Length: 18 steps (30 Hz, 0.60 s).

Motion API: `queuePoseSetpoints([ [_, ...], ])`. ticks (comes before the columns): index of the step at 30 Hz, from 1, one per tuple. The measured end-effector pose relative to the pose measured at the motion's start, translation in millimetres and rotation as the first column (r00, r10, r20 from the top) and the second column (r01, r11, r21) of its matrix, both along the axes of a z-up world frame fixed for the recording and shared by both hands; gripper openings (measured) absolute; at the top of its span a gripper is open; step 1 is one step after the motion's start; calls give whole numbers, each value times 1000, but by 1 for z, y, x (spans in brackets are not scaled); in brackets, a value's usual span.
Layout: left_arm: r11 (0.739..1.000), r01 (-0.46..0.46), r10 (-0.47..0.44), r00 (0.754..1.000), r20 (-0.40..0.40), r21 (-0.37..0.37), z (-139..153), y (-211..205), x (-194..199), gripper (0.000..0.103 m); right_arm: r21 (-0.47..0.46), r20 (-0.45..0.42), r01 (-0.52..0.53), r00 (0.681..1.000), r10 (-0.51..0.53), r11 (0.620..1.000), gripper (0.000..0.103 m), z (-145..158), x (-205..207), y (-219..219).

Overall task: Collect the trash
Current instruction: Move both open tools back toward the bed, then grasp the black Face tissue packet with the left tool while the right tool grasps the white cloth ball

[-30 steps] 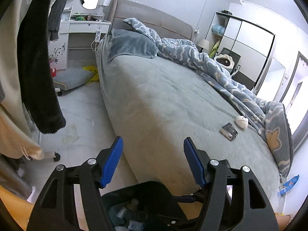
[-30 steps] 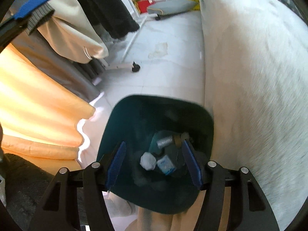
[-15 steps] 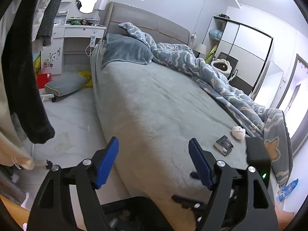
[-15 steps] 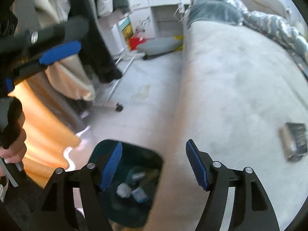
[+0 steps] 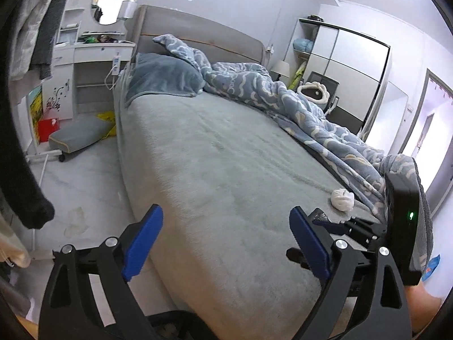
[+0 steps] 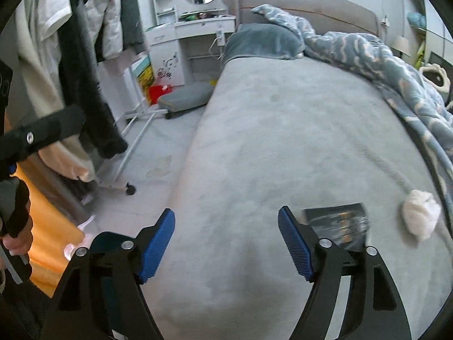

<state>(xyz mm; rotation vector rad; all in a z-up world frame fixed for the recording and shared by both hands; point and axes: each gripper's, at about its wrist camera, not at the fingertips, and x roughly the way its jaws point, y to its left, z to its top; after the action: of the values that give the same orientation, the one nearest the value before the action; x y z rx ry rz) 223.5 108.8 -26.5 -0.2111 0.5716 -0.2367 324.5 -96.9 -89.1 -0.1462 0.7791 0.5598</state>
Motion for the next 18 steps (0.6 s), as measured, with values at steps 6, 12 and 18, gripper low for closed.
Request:
queuePoseSetpoints([
  [6,998,62,-62,998,-3,2,-8,-30,22,95,-18,24,37,999,-37,999,81,3,18,-29],
  [12,993,117,-117,993,-19,-11,-16,-54,43,96,-9,28,97,995,-97,995,81,4,37,-61],
  [18,981,191,-192,981,-35,-12,-27,-82,63,96,-4,24,148,989,-148,989,81,2,54,-96],
])
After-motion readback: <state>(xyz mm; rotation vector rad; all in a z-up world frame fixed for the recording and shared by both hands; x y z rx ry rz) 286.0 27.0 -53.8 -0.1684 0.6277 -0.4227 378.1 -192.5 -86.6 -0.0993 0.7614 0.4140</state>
